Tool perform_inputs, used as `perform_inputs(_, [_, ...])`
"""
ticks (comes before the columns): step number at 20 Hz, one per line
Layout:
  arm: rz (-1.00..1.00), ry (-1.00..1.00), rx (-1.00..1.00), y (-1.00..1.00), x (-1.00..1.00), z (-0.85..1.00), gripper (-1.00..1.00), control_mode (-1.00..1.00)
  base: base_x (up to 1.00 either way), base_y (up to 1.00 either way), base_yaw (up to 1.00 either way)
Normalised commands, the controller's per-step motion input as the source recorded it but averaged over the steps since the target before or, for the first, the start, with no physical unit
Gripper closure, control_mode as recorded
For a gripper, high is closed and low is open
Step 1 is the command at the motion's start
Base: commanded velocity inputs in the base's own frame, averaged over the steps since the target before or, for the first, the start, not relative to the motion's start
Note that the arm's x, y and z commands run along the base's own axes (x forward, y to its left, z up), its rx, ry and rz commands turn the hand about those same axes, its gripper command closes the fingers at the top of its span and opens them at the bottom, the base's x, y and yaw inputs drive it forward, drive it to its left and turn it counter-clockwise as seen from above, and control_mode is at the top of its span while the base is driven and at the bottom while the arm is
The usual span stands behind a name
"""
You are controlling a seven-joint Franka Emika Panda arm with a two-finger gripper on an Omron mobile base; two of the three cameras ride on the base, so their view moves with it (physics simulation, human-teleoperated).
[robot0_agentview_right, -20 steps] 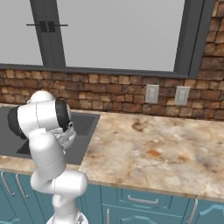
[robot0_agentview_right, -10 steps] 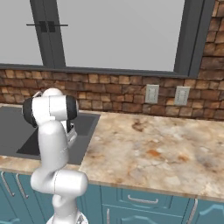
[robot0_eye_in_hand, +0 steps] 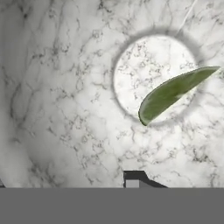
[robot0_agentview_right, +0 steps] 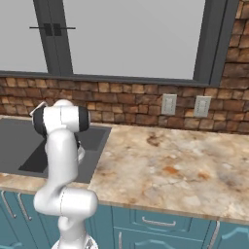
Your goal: Pick the lemon wedge from the cabinet and place it in the bowl. Then pick the bowl and place it in the sink. Then turn on the sink facuet.
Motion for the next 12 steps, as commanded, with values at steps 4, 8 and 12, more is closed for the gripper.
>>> perform_inputs(4, [0.07, 0.0, -0.01, 0.0, 0.19, -0.18, 1.0, -1.0, 0.0, 0.0, 0.0])
perform_inputs(8, [0.08, 0.0, 0.0, 0.0, 0.08, -0.11, 1.0, -1.0, 0.0, 0.0, 0.0])
perform_inputs(12, [0.05, -0.06, 0.0, 0.0, 0.0, 0.33, -1.0, -1.0, 0.0, 0.0, 0.0])
